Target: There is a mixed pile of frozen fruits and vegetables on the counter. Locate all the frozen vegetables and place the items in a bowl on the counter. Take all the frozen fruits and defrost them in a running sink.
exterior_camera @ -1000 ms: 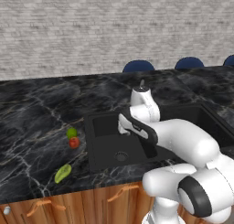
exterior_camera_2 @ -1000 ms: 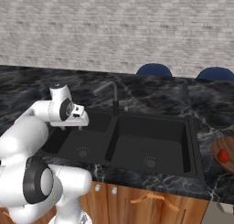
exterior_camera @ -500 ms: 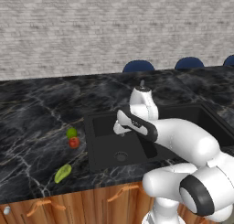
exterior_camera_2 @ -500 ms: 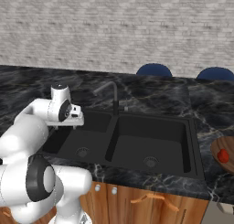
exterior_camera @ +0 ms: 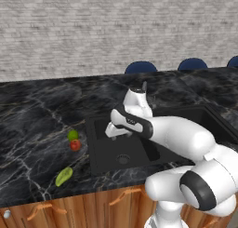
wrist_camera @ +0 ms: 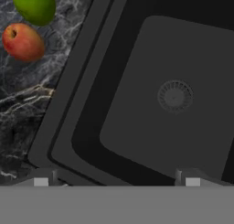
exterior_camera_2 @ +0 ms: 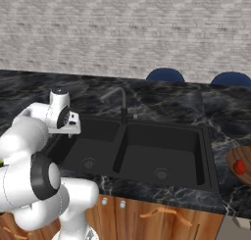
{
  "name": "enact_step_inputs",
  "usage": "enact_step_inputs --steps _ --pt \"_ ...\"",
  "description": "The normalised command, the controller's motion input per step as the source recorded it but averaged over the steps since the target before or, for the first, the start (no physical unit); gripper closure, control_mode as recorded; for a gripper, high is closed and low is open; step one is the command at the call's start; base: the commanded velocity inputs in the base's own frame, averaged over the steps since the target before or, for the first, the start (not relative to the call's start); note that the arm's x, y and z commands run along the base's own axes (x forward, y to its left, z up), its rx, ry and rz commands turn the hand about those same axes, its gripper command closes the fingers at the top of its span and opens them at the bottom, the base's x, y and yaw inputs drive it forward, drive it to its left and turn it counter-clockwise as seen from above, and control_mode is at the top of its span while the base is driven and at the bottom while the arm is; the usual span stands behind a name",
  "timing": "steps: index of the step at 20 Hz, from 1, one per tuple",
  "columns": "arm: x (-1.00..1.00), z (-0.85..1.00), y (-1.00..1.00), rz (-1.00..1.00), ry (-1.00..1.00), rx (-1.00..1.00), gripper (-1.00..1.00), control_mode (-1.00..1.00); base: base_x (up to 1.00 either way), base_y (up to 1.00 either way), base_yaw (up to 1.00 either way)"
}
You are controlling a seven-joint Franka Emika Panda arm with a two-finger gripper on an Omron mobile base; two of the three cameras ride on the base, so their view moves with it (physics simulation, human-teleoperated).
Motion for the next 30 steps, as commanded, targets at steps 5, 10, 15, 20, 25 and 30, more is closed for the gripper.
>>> enact_step_inputs --steps 5,10,15,20,25,30 --pt "0.02 0.05 0.36 0.0 0.04 0.04 -1.0 -1.0 0.0 0.0 0.0" --pt "0.14 0.14 0.43 0.0 0.06 -0.02 -1.0 -1.0 0.0 0.0 0.0" --pt "0.31 -0.02 0.42 -0.02 0.02 -0.06 -1.0 -1.0 0.0 0.0 0.0" --pt "0.39 -0.04 0.39 -0.03 0.01 -0.06 -1.0 -1.0 0.0 0.0 0.0" --pt "0.37 0.0 0.35 -0.05 0.01 -0.06 -1.0 -1.0 0.0 0.0 0.0" --pt "0.34 -0.11 0.41 -0.04 0.02 -0.04 -1.0 -1.0 0.0 0.0 0.0"
